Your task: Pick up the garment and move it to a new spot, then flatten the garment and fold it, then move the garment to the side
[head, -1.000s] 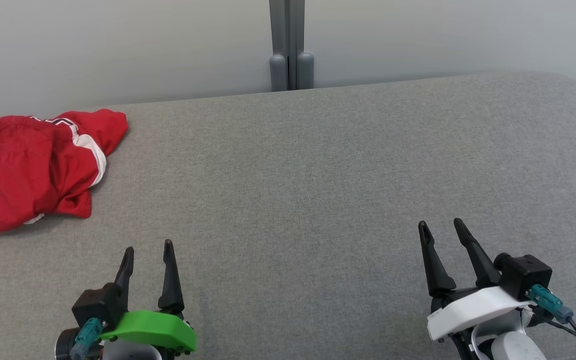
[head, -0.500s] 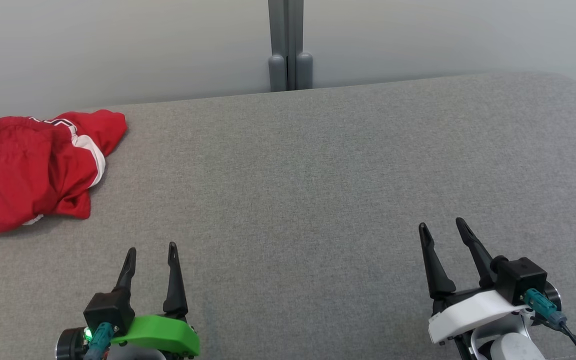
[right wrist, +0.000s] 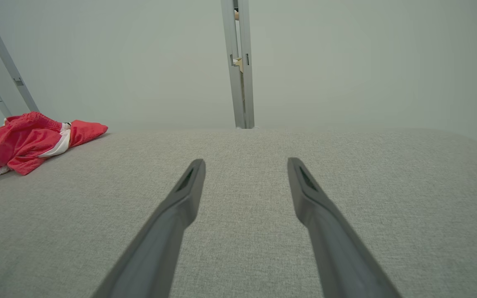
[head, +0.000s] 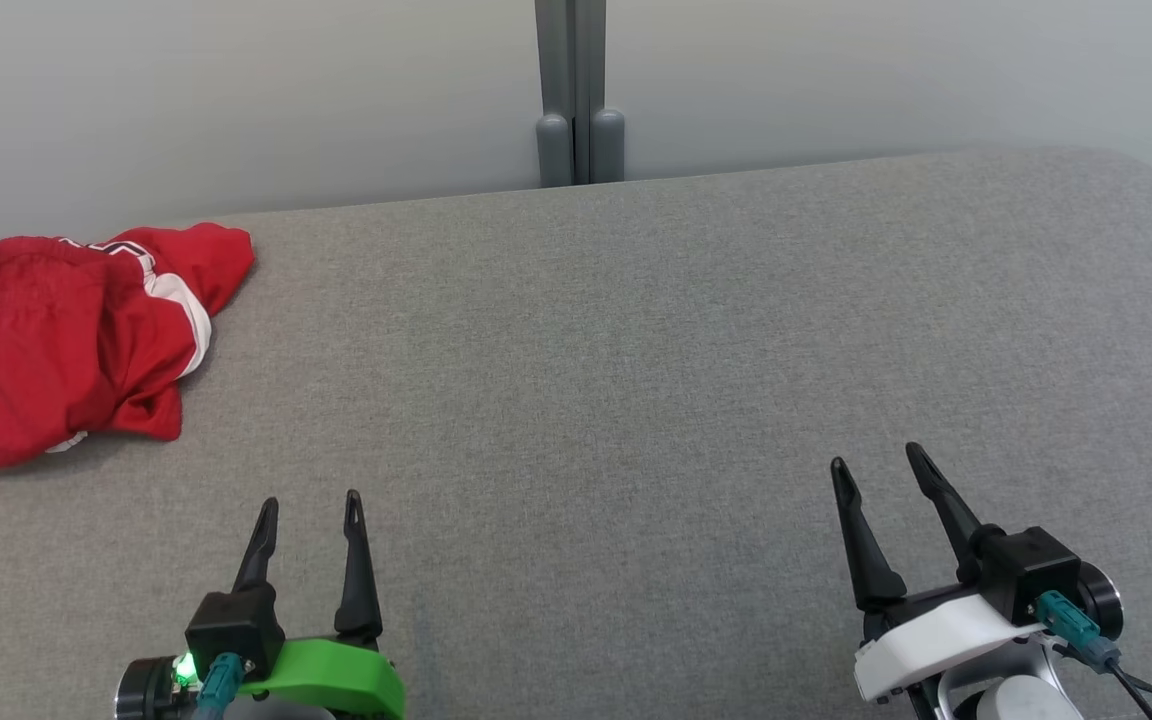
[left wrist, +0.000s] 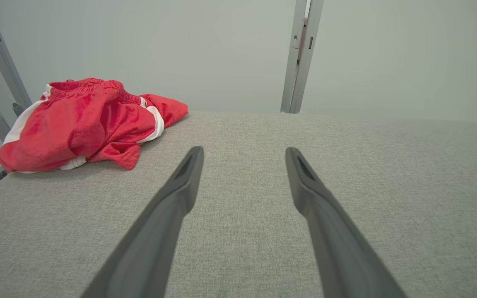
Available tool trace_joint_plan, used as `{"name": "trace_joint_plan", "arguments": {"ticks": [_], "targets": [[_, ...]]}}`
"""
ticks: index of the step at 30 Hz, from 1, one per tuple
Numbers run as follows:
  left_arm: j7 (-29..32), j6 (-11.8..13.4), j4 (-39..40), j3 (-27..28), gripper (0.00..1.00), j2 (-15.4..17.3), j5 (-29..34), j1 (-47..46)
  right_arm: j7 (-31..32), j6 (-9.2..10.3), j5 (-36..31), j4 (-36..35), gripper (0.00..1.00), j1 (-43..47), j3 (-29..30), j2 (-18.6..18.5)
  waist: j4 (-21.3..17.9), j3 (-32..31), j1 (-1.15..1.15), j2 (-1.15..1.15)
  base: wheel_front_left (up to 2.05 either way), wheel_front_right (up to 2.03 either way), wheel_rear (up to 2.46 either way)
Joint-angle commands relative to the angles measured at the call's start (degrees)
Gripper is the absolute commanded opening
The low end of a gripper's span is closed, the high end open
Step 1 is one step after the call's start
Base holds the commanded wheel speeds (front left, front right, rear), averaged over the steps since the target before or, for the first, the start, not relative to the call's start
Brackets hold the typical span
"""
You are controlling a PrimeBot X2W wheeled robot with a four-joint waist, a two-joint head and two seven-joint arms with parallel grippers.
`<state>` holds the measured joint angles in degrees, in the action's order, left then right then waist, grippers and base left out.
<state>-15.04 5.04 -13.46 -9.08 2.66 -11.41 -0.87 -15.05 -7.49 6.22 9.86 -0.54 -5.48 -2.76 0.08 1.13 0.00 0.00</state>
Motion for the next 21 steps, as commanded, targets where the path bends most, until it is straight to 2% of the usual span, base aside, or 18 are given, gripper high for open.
{"name": "trace_joint_plan", "arguments": {"ticks": [1,21], "targets": [[-0.2,0.1,-0.3,0.3,1.00,0.4,-0.5,0.9,-0.2,0.00,-0.1,-0.1,1.00,0.5,0.1,-0.2,0.0,0.0,0.00,0.00,0.00,0.00,0.00],[-0.2,-0.2,-1.7,0.5,1.00,0.4,-1.3,0.3,-0.2,0.00,0.4,-0.4,1.00,0.6,0.4,-0.2,0.4,0.1,0.00,0.00,0.00,0.00,0.00]]}}
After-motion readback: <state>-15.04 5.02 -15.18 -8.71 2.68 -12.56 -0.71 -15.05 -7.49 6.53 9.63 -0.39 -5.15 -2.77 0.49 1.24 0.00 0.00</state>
